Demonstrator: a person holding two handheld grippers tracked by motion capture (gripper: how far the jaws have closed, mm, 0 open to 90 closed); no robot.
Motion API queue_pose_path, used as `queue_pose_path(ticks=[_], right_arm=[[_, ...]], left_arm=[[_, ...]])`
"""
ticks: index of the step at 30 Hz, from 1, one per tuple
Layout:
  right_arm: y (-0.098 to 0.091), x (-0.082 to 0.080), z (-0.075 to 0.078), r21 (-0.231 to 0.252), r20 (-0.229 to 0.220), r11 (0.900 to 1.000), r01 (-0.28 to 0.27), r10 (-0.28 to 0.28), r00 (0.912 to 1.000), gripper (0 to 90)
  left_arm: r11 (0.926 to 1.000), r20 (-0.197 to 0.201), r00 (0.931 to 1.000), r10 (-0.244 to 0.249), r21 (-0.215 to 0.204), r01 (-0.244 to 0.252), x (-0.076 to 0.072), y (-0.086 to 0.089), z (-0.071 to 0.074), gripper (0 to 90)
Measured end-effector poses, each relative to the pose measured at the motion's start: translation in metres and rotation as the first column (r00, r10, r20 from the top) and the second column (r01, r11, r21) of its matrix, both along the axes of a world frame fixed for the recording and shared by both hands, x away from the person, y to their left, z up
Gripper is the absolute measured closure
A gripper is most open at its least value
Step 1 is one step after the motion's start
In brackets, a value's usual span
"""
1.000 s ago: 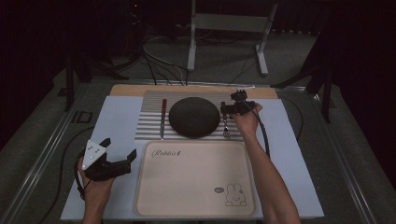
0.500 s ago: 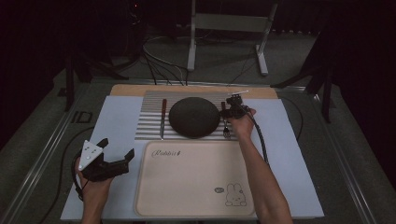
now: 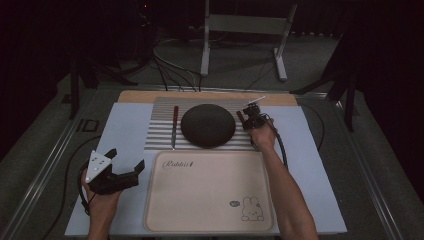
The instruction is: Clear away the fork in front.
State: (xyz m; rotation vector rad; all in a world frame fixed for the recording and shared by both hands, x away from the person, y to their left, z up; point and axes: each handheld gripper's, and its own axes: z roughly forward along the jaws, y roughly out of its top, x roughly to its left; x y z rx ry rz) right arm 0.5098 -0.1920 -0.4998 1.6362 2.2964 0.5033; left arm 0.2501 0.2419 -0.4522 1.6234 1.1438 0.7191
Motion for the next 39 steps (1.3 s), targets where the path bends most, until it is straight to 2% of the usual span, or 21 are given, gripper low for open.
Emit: queue_pose_path(ticks=[3,6,7,11,13,16,23,29,33,39], right_arm=[[0.000,-0.001,0.004,-0.044,-0.065,0.9979,-0.047,0.044,0.9969,77.6],[-0.002,-0.002,0.006,-0.051,-0.112,0.9964,-0.068,0.062,0.9918,77.4],[-0.001,-0.003,0.006,-0.071,-0.127,0.9934,-0.090,0.081,0.9886,77.5],[0.001,-0.006,0.007,-0.087,-0.124,0.9900,-0.110,0.099,0.9873,77.8],[0.001,-0.011,0.006,-0.094,-0.089,0.9878,-0.124,0.116,0.9893,77.9],[-0.003,-0.019,0.009,-0.077,-0.040,0.9890,-0.126,0.123,0.9915,77.9],[-0.010,-0.032,0.025,-0.018,0.084,0.9904,-0.137,0.138,0.9868,77.9],[-0.009,-0.050,0.040,-0.002,0.215,0.9870,-0.161,0.157,0.9639,77.9],[-0.009,-0.063,0.046,-0.002,0.289,0.9840,-0.178,0.171,0.9420,78.0],[-0.009,-0.077,0.050,-0.006,0.375,0.9810,-0.194,0.182,0.9089,78.0]], left_arm=[[1.0000,-0.002,1.0000,-0.003,0.004,0.003,0.000,-0.001,0.000,0.2],[0.9999,-0.003,1.0000,-0.008,0.010,0.008,0.000,-0.003,0.000,0.2],[0.9999,-0.004,1.0000,-0.009,0.010,0.009,0.000,-0.003,0.000,0.2],[0.9999,-0.003,0.9999,-0.011,0.011,0.011,0.001,-0.004,-0.001,0.2],[0.9999,-0.007,0.9999,-0.011,0.011,0.011,0.002,-0.004,-0.002,0.2],[0.9998,-0.011,0.9999,-0.011,0.013,0.011,0.003,-0.005,-0.002,0.2],[0.9997,-0.012,0.9998,-0.014,0.021,0.014,0.004,-0.008,-0.003,0.2],[0.9998,-0.011,0.9999,-0.012,0.018,0.012,0.004,-0.008,-0.002,0.2],[0.9997,-0.013,0.9998,-0.015,0.019,0.015,0.005,-0.009,-0.003,0.2],[0.9994,-0.016,0.9997,-0.019,0.027,0.020,0.006,-0.012,-0.003,0.2]])
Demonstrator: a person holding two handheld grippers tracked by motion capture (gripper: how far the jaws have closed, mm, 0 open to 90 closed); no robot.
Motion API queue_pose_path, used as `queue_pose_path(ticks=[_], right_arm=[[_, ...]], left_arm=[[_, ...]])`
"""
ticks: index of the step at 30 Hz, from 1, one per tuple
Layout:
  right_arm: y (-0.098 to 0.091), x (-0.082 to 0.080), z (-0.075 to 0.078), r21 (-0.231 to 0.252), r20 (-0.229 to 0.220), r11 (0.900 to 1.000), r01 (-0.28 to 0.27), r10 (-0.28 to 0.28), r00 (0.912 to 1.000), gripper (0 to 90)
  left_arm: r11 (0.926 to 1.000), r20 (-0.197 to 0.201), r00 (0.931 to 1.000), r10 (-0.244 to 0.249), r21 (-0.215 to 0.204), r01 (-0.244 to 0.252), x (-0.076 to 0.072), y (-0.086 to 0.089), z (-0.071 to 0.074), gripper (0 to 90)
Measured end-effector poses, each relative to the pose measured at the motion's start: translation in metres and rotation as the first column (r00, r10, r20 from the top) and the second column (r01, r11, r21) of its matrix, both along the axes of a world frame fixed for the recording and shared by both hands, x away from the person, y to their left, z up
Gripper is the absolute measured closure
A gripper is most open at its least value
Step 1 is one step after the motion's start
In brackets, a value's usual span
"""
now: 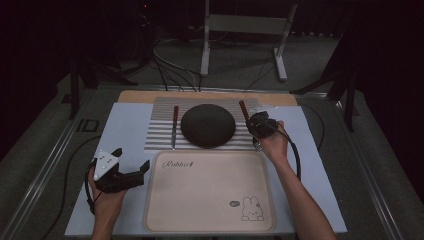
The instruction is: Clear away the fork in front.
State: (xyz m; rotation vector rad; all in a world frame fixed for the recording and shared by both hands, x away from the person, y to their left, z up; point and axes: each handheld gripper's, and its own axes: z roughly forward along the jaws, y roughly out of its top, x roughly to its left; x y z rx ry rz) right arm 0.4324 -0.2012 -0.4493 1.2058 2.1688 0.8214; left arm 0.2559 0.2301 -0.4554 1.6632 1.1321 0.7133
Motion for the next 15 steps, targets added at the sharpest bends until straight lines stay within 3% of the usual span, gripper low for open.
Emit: queue_pose_path(ticks=[7,15], right_arm=[[-0.003,-0.011,0.007,0.031,0.071,0.9995,-0.007,0.005,0.9975,78.0],[-0.001,-0.019,0.017,0.069,0.106,0.9973,-0.022,0.015,0.9942,77.9]], left_arm=[[0.9999,0.002,1.0000,-0.009,0.008,0.009,0.001,-0.004,0.001,0.2],[0.9998,0.009,0.9998,-0.017,-0.010,0.017,0.003,-0.008,0.005,0.2]])
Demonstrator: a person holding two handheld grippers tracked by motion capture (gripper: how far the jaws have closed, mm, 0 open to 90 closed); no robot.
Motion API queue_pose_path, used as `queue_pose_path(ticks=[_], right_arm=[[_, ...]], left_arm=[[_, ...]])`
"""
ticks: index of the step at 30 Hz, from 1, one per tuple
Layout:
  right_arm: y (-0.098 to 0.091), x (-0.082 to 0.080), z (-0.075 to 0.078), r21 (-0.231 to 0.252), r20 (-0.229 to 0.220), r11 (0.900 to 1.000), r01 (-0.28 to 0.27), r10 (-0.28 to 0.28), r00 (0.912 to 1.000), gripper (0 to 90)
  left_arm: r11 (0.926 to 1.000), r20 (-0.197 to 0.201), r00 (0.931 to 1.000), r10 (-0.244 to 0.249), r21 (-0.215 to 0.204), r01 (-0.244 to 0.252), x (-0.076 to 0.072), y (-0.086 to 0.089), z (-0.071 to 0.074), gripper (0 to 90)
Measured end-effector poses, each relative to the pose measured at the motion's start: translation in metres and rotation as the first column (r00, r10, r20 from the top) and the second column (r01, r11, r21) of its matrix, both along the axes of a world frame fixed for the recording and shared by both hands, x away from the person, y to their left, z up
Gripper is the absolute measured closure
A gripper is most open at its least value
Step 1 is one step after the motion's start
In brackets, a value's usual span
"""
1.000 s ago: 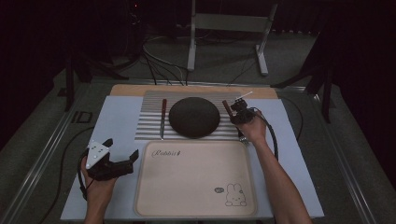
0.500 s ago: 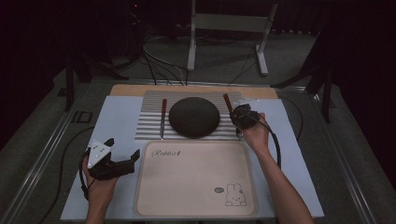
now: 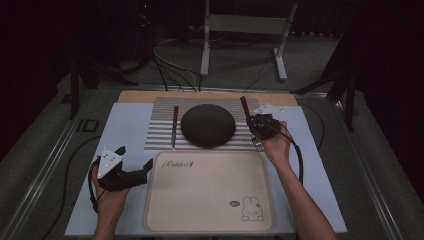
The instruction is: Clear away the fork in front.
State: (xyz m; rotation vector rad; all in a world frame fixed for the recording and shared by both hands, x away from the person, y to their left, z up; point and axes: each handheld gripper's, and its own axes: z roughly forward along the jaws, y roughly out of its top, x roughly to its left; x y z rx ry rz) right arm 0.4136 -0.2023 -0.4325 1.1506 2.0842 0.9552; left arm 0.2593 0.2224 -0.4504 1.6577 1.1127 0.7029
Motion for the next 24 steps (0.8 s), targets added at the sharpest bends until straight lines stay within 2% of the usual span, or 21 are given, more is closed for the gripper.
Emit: queue_pose_path(ticks=[3,13,24], right_arm=[[0.001,-0.004,0.003,0.027,0.006,0.9996,-0.002,0.002,1.0000,77.9],[0.004,-0.020,0.014,0.062,0.033,0.9978,-0.025,0.023,0.9992,77.9],[0.020,-0.041,0.026,0.059,0.062,0.9946,-0.085,0.081,0.9948,77.9]], left_arm=[[1.0000,0.009,0.9999,-0.006,-0.003,0.006,0.002,-0.003,0.005,0.3],[0.9999,0.021,0.9997,-0.015,-0.002,0.015,0.007,-0.012,0.016,0.2],[0.9990,0.040,0.9982,-0.045,-0.003,0.045,0.018,-0.031,0.029,0.3]])
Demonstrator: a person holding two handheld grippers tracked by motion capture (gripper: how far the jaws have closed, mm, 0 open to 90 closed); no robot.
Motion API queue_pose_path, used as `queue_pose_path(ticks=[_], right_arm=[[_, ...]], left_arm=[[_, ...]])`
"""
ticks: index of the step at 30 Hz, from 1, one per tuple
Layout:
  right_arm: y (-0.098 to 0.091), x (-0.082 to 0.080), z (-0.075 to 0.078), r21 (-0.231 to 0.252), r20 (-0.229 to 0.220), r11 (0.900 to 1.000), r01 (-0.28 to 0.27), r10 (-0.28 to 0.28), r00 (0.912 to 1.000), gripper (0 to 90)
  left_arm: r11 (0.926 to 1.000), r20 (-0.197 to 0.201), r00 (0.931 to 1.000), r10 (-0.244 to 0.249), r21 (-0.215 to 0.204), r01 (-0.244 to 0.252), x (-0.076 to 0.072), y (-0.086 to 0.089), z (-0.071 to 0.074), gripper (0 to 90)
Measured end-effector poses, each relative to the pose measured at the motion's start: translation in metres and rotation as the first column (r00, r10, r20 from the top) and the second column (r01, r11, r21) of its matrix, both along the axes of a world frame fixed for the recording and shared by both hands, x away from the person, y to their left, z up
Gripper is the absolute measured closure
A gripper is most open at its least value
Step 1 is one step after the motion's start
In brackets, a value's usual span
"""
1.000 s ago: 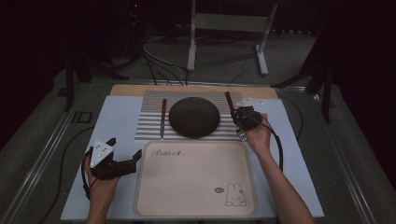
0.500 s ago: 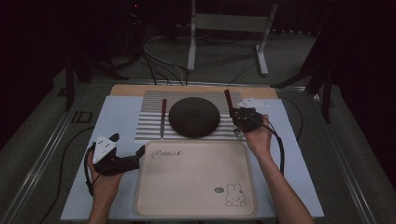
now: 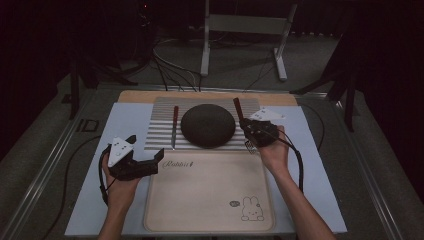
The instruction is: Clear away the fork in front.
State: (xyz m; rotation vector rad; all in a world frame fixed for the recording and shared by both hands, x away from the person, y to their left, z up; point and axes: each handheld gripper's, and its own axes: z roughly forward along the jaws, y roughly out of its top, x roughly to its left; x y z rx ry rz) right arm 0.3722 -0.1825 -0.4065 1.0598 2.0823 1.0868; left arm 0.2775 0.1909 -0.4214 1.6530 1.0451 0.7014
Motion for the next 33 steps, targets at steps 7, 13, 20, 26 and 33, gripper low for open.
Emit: queue_pose_path(ticks=[7,13,20,26,33], right_arm=[[0.007,-0.012,0.005,0.023,0.015,0.9992,-0.033,0.033,0.9993,77.9],[0.012,-0.020,0.007,0.049,0.018,0.9971,-0.058,0.057,0.9982,77.9],[0.021,-0.027,0.007,0.062,0.025,0.9945,-0.085,0.084,0.9962,77.9],[0.028,-0.033,0.006,0.082,0.027,0.9911,-0.105,0.103,0.9943,77.9],[0.038,-0.039,0.006,0.092,0.033,0.9872,-0.130,0.128,0.9913,77.9]], left_arm=[[0.9998,0.004,0.9999,-0.014,0.015,0.014,0.007,-0.012,0.009,0.3],[0.9992,0.011,0.9993,-0.035,0.019,0.035,0.014,-0.024,0.016,0.3],[0.9981,0.006,0.9984,-0.057,0.022,0.057,0.022,-0.040,0.022,0.3],[0.9974,0.003,0.9975,-0.070,0.015,0.070,0.029,-0.052,0.025,0.7],[0.9959,0.005,0.9959,-0.091,-0.007,0.091,0.037,-0.066,0.031,1.5]])
